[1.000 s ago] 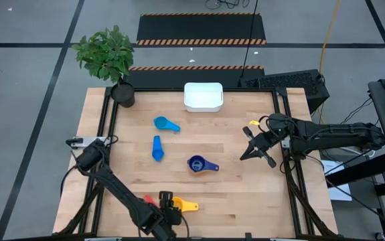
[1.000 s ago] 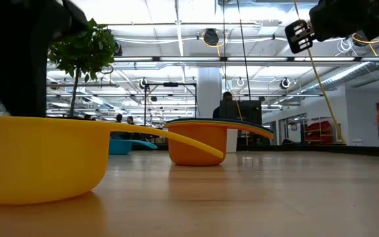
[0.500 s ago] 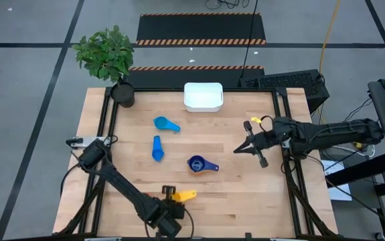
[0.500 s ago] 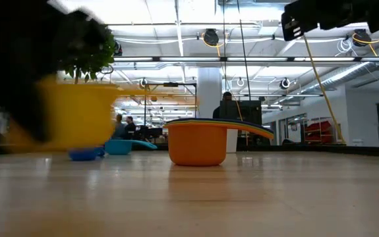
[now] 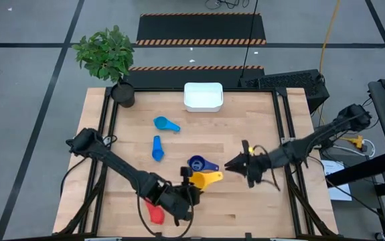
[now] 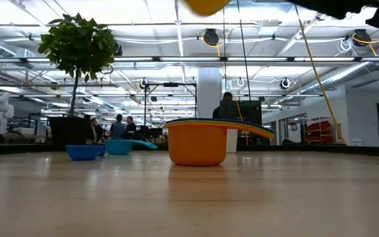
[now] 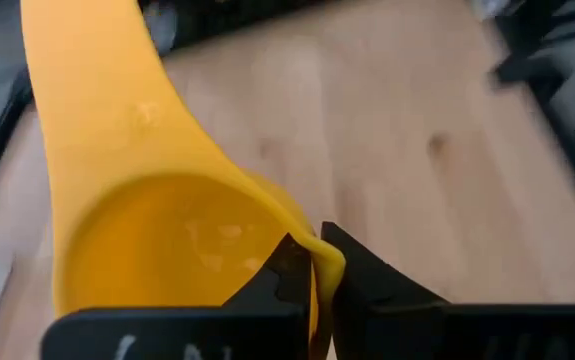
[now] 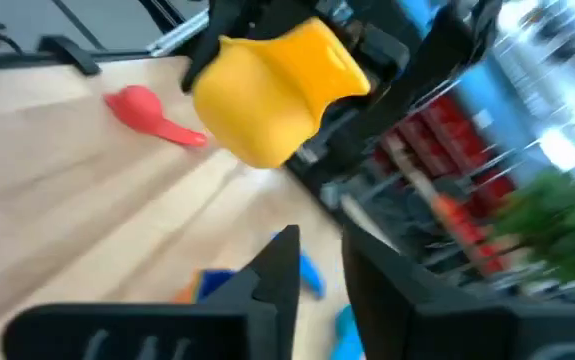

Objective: Nest measuring cups in basket
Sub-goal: Stack the yellow measuring cup on top of the dark blue measuring cup

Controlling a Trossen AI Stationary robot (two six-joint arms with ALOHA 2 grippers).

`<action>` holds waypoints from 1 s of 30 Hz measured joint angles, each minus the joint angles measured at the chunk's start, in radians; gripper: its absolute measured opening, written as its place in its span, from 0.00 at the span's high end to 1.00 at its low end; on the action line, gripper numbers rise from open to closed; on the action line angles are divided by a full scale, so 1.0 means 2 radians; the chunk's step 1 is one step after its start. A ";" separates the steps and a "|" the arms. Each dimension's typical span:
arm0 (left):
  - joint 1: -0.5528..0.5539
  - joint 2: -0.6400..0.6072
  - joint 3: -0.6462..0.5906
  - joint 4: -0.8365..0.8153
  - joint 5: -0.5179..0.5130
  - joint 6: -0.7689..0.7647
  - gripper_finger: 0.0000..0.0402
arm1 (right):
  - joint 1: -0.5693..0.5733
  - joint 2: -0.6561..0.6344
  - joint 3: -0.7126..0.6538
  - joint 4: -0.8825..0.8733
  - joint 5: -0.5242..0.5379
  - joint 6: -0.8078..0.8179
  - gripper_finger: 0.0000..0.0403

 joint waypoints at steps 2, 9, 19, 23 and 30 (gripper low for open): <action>0.008 0.000 0.000 0.018 0.032 0.021 0.97 | 0.026 0.013 0.000 0.042 0.050 -0.039 0.79; 0.024 0.001 0.000 0.036 0.054 0.023 0.97 | 0.093 0.023 0.000 0.097 0.170 -0.163 0.69; 0.023 0.001 0.000 0.117 0.116 0.071 0.96 | 0.140 0.054 0.000 0.143 0.170 -0.267 0.68; 0.024 0.001 0.000 0.117 0.131 0.074 0.97 | 0.162 0.083 0.000 0.216 0.175 -0.333 0.68; 0.026 0.007 0.000 0.121 0.147 0.076 0.96 | 0.181 0.127 0.000 0.340 0.286 -0.452 0.68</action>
